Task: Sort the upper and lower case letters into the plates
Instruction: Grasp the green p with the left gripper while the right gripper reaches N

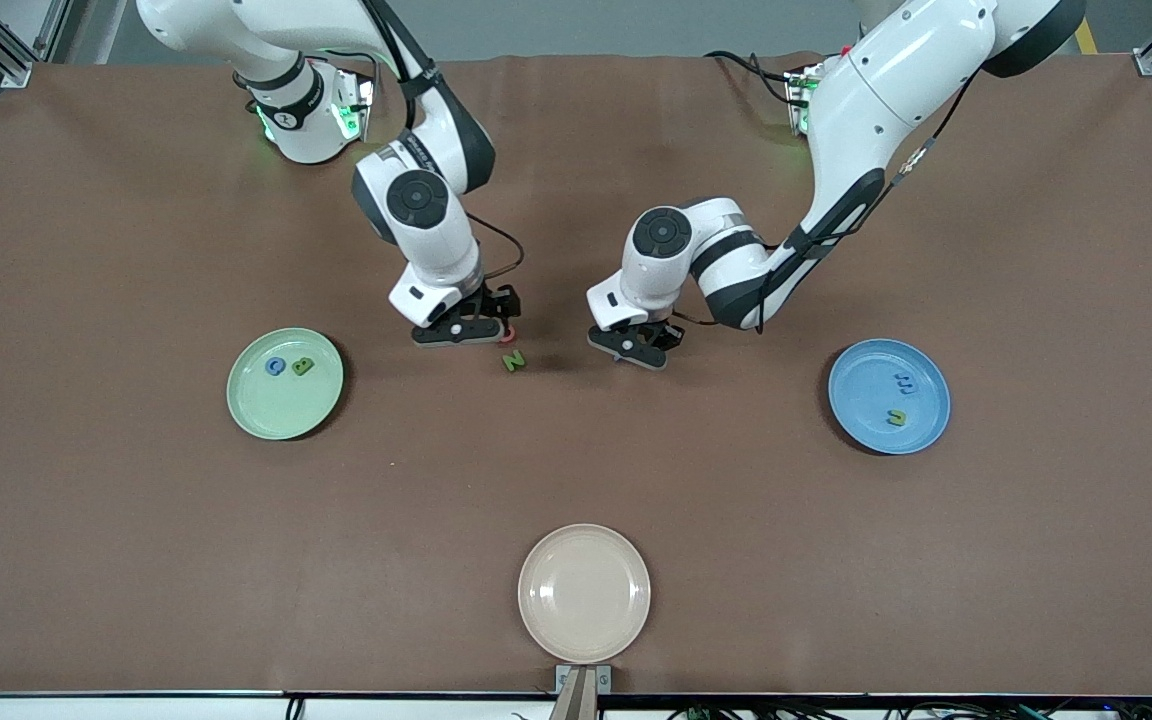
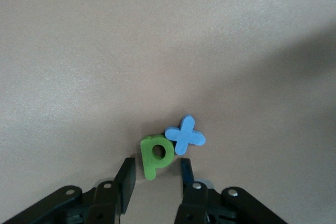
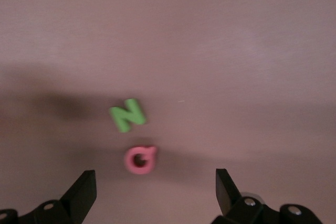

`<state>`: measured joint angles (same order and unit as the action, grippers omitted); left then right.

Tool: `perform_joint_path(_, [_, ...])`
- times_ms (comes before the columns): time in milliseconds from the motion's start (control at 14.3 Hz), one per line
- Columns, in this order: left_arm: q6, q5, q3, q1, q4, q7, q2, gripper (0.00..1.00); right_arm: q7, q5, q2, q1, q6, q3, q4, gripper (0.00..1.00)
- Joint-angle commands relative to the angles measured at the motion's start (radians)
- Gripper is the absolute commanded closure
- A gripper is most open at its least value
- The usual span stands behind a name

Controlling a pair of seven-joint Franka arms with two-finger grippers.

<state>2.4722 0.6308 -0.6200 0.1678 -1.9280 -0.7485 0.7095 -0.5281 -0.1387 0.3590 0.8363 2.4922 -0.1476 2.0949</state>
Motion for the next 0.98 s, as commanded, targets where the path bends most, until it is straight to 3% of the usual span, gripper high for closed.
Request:
perform_joint_path(0, [0.002,0.050,0.003,0.007,0.024,-0.005,0.031,0.59,-0.009,-0.084,0.102,0.047,-0.003,-0.006,-0.114,0.00])
perform_joint_path(279, [0.002,0.058,0.003,0.006,0.035,-0.006,0.038,0.67,-0.009,-0.090,0.201,0.060,-0.001,-0.006,-0.211,0.00])
perform_joint_path(908, [0.002,0.059,0.003,-0.002,0.046,-0.005,0.038,0.86,0.086,-0.076,0.251,0.056,0.008,-0.009,-0.207,0.10])
